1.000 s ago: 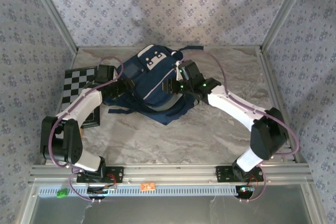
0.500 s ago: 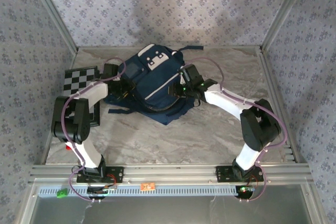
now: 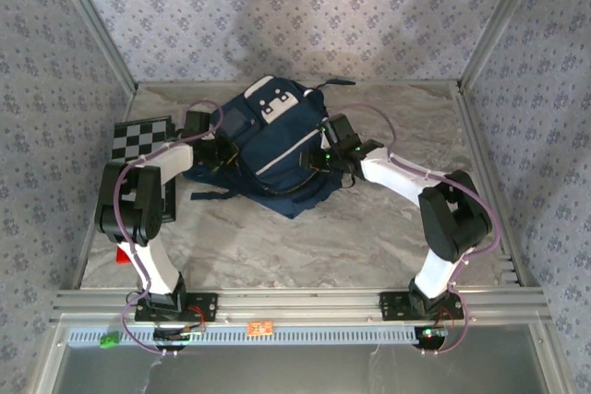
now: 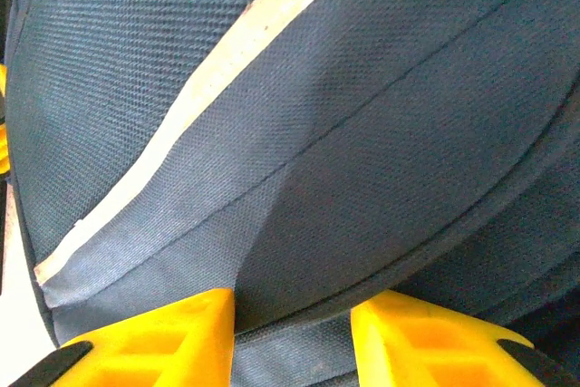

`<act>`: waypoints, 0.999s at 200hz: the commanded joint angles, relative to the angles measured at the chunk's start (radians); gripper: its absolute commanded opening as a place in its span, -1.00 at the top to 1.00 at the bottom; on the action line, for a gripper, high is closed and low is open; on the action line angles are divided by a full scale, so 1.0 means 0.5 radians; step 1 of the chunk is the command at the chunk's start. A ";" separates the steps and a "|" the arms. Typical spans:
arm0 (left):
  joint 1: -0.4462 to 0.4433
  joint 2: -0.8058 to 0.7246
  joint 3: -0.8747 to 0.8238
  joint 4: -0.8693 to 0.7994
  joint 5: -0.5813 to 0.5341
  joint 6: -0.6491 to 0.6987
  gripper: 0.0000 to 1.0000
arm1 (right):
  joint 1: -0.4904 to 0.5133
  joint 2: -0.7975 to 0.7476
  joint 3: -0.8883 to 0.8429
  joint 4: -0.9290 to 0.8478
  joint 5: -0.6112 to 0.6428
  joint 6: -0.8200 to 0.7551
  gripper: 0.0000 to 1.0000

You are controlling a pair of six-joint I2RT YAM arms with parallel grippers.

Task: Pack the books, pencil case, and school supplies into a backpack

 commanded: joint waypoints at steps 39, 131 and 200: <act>-0.130 -0.255 -0.154 0.085 0.000 -0.190 1.00 | -0.216 0.134 0.227 -0.097 0.020 -0.159 0.17; -0.282 -0.596 -0.338 0.139 -0.048 -0.591 1.00 | -0.060 -0.231 0.262 -0.583 0.212 -0.350 -0.13; -0.341 -0.752 -0.433 0.216 -0.003 -0.746 1.00 | 0.600 -0.284 0.167 -0.541 0.440 -0.022 -0.02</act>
